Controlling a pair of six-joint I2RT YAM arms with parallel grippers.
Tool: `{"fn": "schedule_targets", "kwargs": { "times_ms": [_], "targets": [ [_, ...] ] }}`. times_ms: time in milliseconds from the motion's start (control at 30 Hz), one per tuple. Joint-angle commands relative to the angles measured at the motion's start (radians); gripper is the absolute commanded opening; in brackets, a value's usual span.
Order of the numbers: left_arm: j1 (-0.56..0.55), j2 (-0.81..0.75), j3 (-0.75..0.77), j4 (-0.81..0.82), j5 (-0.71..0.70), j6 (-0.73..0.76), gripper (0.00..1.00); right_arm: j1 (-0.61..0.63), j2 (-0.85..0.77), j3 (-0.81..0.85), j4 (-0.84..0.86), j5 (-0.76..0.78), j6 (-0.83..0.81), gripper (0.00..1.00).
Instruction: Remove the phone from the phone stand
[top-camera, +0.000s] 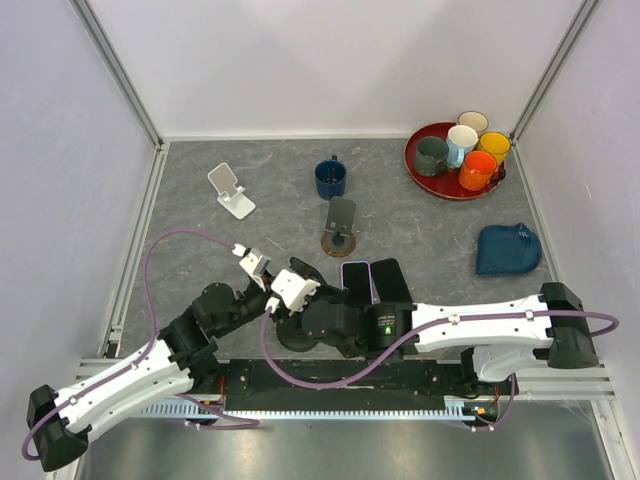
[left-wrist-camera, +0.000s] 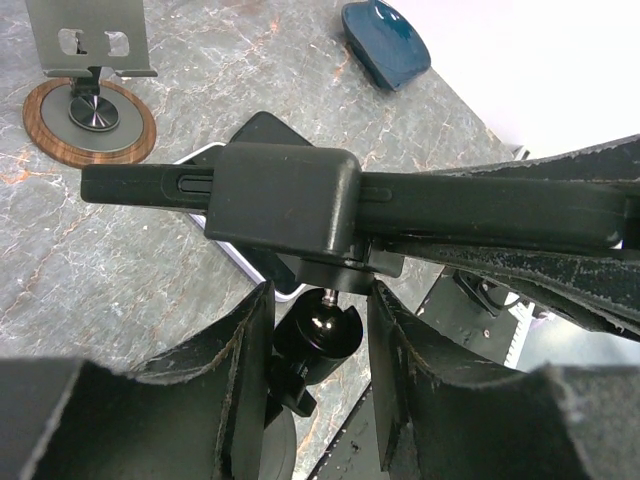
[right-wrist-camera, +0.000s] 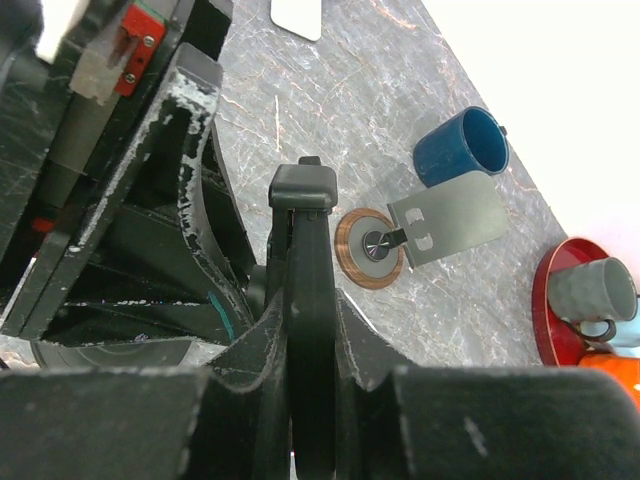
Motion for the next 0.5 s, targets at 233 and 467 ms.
{"fn": "schedule_targets", "kwargs": {
  "times_ms": [233,467],
  "targets": [
    [-0.022,-0.116,-0.063,-0.079,-0.199,-0.063,0.02,-0.016,-0.155,-0.012,0.214,0.228,0.227,0.0],
    [-0.047,-0.142,-0.091,-0.108,-0.23,-0.111,0.02,-0.039,-0.19,-0.049,0.229,0.294,0.321,0.0]
  ]
}}
